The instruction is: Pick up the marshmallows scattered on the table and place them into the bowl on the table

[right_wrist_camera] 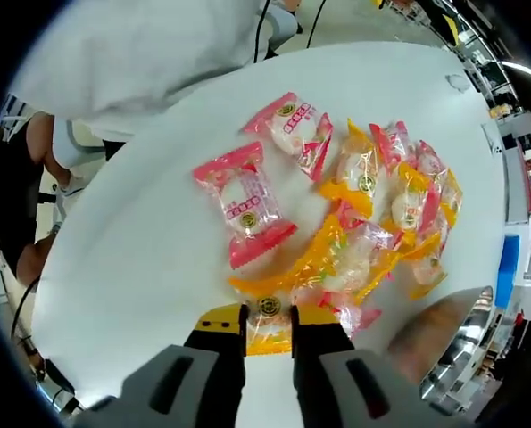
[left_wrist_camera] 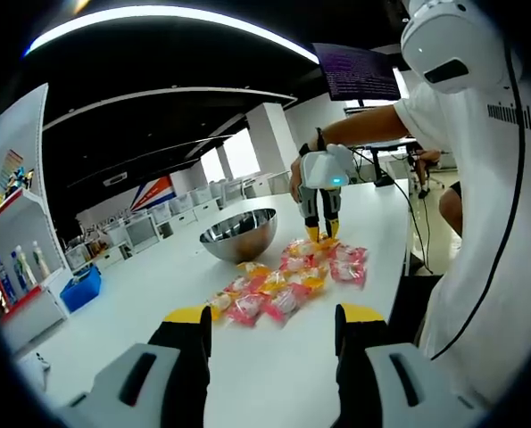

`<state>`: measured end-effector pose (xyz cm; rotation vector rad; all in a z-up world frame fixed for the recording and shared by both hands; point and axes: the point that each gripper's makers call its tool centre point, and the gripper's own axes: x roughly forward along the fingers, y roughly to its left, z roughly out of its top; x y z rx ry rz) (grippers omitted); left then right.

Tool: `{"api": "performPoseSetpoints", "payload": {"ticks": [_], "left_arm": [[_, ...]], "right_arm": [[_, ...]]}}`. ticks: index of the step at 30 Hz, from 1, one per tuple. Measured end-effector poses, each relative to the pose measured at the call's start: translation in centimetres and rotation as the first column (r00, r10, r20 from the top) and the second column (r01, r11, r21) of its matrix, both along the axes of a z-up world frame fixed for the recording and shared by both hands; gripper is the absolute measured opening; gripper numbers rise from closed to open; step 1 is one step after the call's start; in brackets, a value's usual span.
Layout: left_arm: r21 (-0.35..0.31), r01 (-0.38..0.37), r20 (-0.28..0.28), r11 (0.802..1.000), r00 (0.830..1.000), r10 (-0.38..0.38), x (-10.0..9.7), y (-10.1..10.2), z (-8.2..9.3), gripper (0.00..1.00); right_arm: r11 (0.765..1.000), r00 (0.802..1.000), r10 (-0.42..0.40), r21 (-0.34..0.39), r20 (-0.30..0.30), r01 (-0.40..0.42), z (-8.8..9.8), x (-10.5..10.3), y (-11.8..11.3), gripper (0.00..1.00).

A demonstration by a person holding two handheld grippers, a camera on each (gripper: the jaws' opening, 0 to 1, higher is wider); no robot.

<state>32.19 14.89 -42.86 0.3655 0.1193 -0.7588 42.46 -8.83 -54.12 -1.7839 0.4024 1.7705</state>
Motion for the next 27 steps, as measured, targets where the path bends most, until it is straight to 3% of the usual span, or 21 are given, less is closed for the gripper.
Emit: {"api": "performPoseSetpoints", "payload": {"ticks": [6, 17, 23, 27], "left_arm": [[0.001, -0.003, -0.003, 1.0, 1.0, 0.003, 0.2, 0.1, -0.2, 0.56], [0.014, -0.003, -0.005, 1.0, 1.0, 0.003, 0.0, 0.1, -0.2, 0.56], [-0.004, -0.02, -0.015, 1.0, 1.0, 0.019, 0.1, 0.4, -0.4, 0.56], [-0.001, -0.018, -0.01, 1.0, 1.0, 0.018, -0.1, 0.4, -0.1, 0.56]], "right_arm": [[1.0, 1.0, -0.009, 0.012, -0.027, 0.01, 0.4, -1.2, -0.2, 0.19], [0.981, 0.992, -0.1, 0.16, -0.08, 0.112, 2.9, -2.3, -0.4, 0.19], [0.936, 0.977, -0.156, 0.293, -0.145, 0.193, 5.4, -3.0, -0.5, 0.19], [0.88, 0.962, -0.185, 0.402, -0.2, 0.252, 7.4, -2.7, -0.1, 0.18]]}}
